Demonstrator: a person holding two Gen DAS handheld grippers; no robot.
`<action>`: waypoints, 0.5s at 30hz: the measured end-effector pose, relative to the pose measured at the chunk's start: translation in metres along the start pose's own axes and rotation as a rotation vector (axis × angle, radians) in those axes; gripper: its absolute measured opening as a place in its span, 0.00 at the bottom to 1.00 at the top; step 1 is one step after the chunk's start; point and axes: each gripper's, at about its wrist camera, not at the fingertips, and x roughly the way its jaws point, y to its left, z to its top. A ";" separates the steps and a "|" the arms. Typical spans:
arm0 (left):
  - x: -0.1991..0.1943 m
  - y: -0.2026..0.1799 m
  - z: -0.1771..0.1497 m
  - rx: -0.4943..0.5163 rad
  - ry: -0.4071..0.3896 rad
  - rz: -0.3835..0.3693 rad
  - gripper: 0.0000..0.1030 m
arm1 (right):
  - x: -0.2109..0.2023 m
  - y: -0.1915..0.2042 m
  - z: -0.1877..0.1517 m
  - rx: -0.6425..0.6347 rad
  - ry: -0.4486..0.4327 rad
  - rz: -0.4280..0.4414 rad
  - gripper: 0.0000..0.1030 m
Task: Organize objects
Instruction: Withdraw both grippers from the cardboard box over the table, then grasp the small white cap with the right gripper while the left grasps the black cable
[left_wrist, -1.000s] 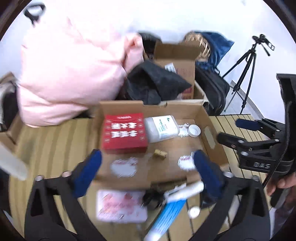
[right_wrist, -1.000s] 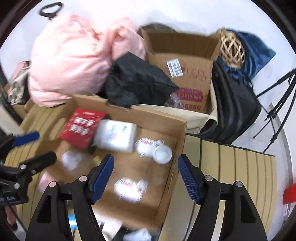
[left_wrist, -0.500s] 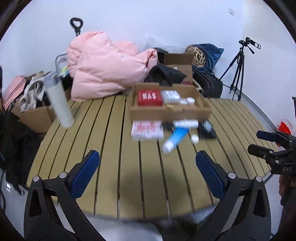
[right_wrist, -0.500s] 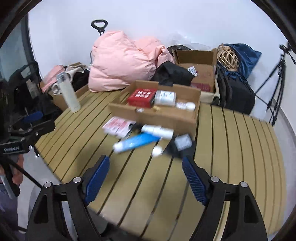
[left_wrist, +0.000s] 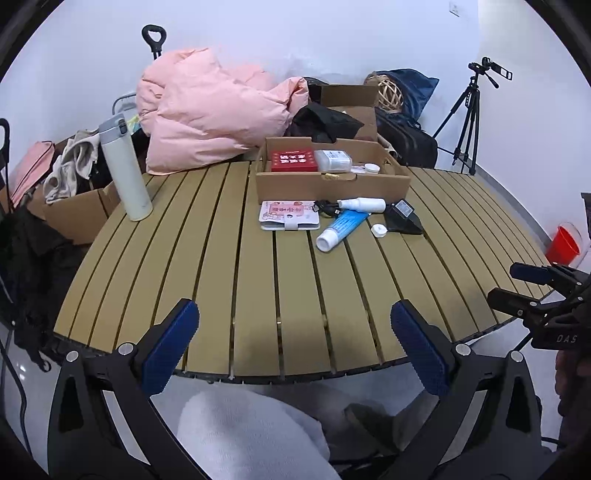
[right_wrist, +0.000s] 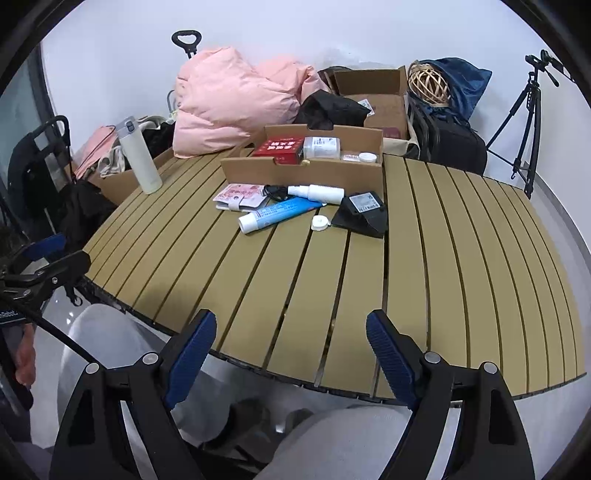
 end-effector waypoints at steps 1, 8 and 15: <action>0.003 0.000 0.000 0.002 0.000 0.003 1.00 | 0.001 0.000 0.000 -0.002 0.008 -0.001 0.84; 0.044 0.002 0.019 0.023 -0.060 -0.084 1.00 | 0.030 -0.005 0.011 0.009 0.034 0.059 0.84; 0.143 -0.002 0.074 0.043 -0.038 -0.169 0.90 | 0.118 -0.018 0.051 -0.019 0.072 0.033 0.76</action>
